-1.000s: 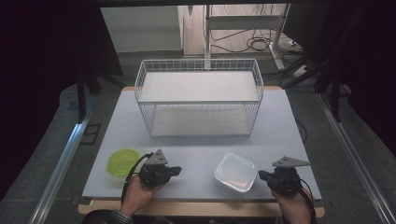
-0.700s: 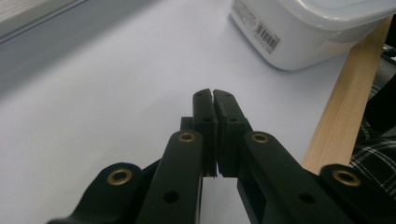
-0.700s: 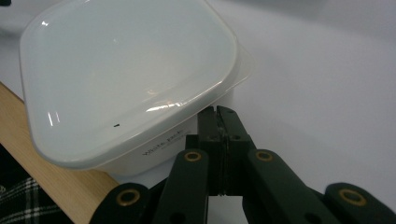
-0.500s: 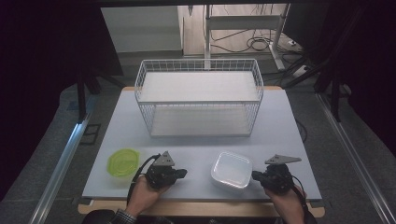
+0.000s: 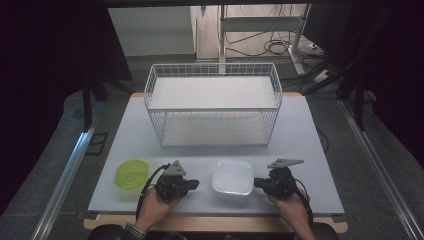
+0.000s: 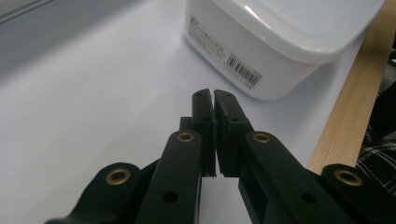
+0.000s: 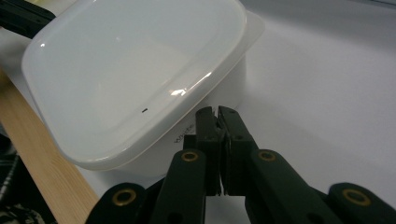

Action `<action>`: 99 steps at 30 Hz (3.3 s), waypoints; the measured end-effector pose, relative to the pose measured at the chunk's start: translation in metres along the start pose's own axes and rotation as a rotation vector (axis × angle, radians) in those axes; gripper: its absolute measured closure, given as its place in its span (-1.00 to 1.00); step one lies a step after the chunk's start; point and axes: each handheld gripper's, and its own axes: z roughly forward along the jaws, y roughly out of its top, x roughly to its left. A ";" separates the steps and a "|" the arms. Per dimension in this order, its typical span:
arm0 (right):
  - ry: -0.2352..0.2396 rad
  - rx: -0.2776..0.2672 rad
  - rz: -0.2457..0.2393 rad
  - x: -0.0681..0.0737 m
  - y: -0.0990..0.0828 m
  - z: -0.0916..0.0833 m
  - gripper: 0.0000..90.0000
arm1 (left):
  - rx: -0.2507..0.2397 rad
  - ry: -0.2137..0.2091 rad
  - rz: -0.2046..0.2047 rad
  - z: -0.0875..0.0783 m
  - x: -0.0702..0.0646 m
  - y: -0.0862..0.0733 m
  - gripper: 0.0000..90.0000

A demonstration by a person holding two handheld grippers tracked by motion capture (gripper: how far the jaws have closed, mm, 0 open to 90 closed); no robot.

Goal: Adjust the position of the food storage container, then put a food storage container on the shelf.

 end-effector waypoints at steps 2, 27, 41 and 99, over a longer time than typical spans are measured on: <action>0.023 0.002 0.006 0.001 0.003 0.005 0.92 | -0.001 0.008 -0.003 -0.001 0.001 0.000 0.95; 0.049 0.028 -0.085 0.028 0.032 0.037 0.97 | 0.039 0.066 -0.016 -0.002 0.012 0.001 0.97; -0.070 -0.053 -0.229 0.021 0.024 0.019 0.11 | -0.045 0.170 0.001 -0.046 0.018 -0.016 -0.01; 0.099 -0.058 -0.182 0.033 0.040 0.022 -0.62 | -0.026 0.005 -0.005 -0.015 0.010 0.018 -0.76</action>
